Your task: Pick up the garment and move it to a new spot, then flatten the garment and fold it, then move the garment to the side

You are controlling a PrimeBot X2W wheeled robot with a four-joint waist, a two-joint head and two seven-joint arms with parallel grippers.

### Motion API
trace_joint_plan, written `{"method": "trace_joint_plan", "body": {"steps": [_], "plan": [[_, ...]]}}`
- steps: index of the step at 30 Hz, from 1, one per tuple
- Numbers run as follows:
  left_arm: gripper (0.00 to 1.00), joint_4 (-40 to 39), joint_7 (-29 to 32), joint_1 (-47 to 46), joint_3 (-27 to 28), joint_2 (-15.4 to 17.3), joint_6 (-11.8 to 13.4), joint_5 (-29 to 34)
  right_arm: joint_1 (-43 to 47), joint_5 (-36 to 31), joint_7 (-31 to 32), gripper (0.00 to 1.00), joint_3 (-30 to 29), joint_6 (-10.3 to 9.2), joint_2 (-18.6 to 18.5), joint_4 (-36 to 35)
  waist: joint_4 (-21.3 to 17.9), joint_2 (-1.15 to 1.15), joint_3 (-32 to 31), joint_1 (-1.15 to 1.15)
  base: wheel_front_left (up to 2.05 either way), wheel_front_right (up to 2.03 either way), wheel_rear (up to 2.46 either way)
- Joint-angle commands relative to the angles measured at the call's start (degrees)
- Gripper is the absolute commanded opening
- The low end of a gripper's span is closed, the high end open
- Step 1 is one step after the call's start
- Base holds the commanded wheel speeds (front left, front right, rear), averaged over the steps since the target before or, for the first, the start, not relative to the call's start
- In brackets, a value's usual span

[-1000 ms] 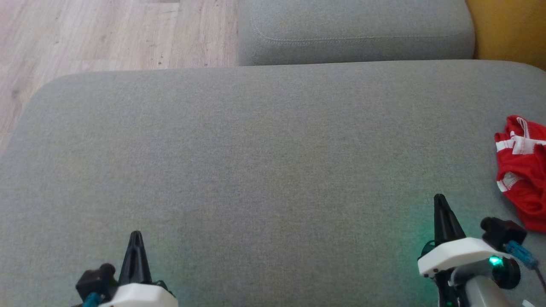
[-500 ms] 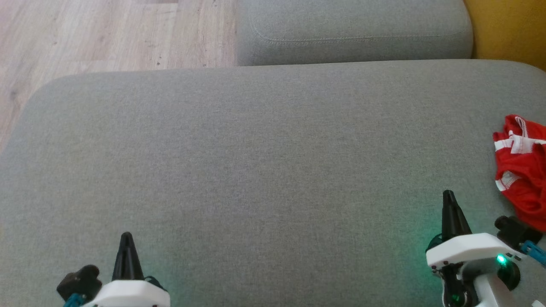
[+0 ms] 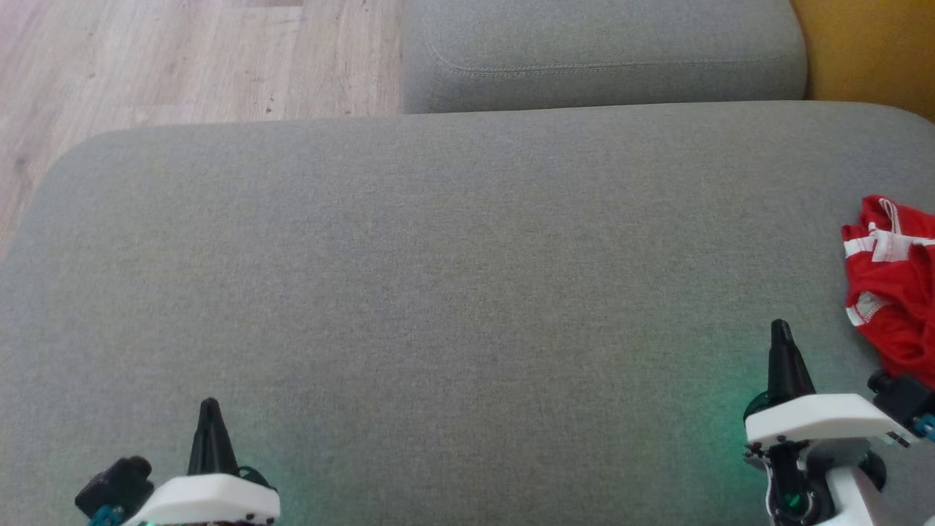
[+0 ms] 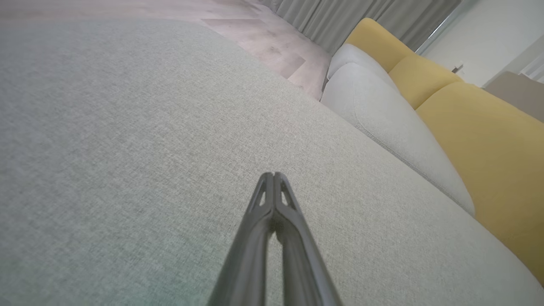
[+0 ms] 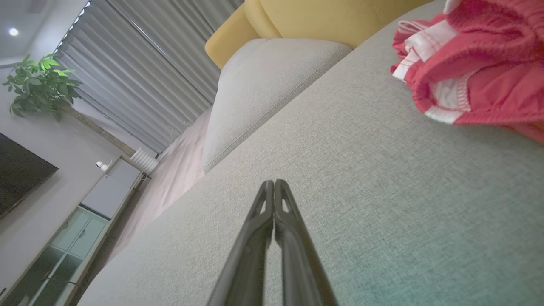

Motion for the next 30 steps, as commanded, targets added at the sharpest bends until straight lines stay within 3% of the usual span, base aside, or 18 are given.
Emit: {"method": "trace_joint_plan", "body": {"steps": [1,30], "plan": [[0.00,-2.07,0.17,-3.32,1.55,0.13,-0.61,-1.19,-1.70,1.31,0.39,0.00,0.09,-0.02,-0.20,-2.29,-0.01,0.00,0.00,0.00,0.00,0.00,0.00],[0.00,-4.23,5.07,-4.48,3.99,0.18,-2.98,-20.91,-0.88,20.57,5.28,0.00,-1.29,-0.03,-0.27,-6.62,-0.51,0.00,-0.06,0.00,0.00,0.00,0.00]]}}
